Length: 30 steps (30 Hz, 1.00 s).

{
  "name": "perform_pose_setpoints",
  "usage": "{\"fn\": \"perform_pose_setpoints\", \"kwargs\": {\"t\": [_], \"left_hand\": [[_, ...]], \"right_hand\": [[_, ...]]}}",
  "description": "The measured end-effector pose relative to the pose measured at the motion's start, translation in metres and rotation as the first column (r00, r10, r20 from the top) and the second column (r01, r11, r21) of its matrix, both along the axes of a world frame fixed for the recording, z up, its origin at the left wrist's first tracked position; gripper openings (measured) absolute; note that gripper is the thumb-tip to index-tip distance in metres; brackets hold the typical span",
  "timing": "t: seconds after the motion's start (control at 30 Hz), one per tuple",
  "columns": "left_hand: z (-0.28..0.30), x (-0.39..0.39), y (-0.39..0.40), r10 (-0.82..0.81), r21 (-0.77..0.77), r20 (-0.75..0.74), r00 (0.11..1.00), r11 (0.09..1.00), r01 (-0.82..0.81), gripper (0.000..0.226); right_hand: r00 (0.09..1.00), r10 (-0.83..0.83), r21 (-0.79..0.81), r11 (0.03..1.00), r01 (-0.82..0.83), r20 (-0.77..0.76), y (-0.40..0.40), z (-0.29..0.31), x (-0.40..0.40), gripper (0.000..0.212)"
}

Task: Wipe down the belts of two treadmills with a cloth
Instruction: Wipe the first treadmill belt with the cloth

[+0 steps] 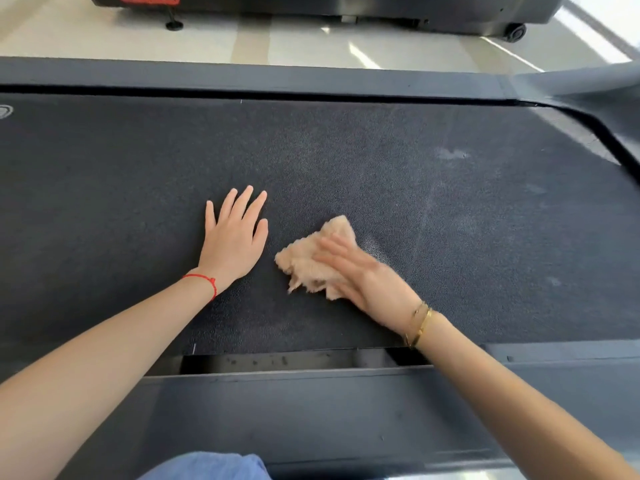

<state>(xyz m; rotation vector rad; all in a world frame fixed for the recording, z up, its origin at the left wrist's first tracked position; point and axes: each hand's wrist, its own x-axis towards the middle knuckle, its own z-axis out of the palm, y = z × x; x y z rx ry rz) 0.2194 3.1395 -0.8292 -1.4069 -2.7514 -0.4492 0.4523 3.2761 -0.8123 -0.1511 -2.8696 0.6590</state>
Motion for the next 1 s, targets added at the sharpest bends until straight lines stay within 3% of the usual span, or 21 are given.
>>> {"fn": "perform_pose_setpoints", "kwargs": {"t": [0.1, 0.17, 0.3, 0.4, 0.53, 0.6, 0.77, 1.0], "left_hand": [[0.000, 0.003, -0.001, 0.012, 0.001, -0.006, 1.000, 1.000, -0.012, 0.053], [0.000, 0.004, 0.000, 0.019, 0.004, -0.006, 1.000, 1.000, -0.019, 0.053], [-0.001, 0.004, -0.001, 0.014, 0.022, -0.011, 1.000, 1.000, -0.014, 0.052], [-0.002, 0.004, -0.001, 0.014, 0.031, -0.015, 1.000, 0.999, -0.013, 0.052], [-0.001, 0.004, -0.001, 0.014, 0.014, -0.017, 1.000, 1.000, -0.013, 0.052], [0.000, 0.004, -0.001, 0.015, 0.010, -0.013, 1.000, 1.000, -0.015, 0.053], [0.000, 0.005, -0.001, 0.015, 0.002, -0.014, 1.000, 1.000, -0.015, 0.053], [-0.001, 0.003, -0.001, 0.006, 0.006, -0.016, 1.000, 1.000, -0.006, 0.052]], "right_hand": [[0.980, -0.198, -0.019, 0.980, 0.198, -0.020, 0.019, 0.002, -0.013, 0.043], [0.976, -0.217, -0.030, 0.976, 0.217, -0.004, 0.018, 0.001, -0.014, 0.042], [0.999, -0.020, -0.081, 0.996, 0.022, 0.033, -0.021, 0.007, 0.011, 0.052], [0.992, 0.124, -0.118, 0.986, -0.119, 0.032, -0.050, 0.012, 0.033, 0.045], [0.981, 0.190, -0.106, 0.977, -0.184, 0.043, -0.046, 0.010, 0.037, 0.045], [0.990, 0.126, -0.069, 0.990, -0.122, 0.056, -0.025, 0.007, 0.030, 0.045], [0.968, -0.249, -0.008, 0.969, 0.249, 0.024, 0.022, 0.009, 0.010, 0.049], [0.937, -0.338, 0.180, 0.931, 0.319, 0.088, 0.012, 0.007, 0.006, 0.068]]}}
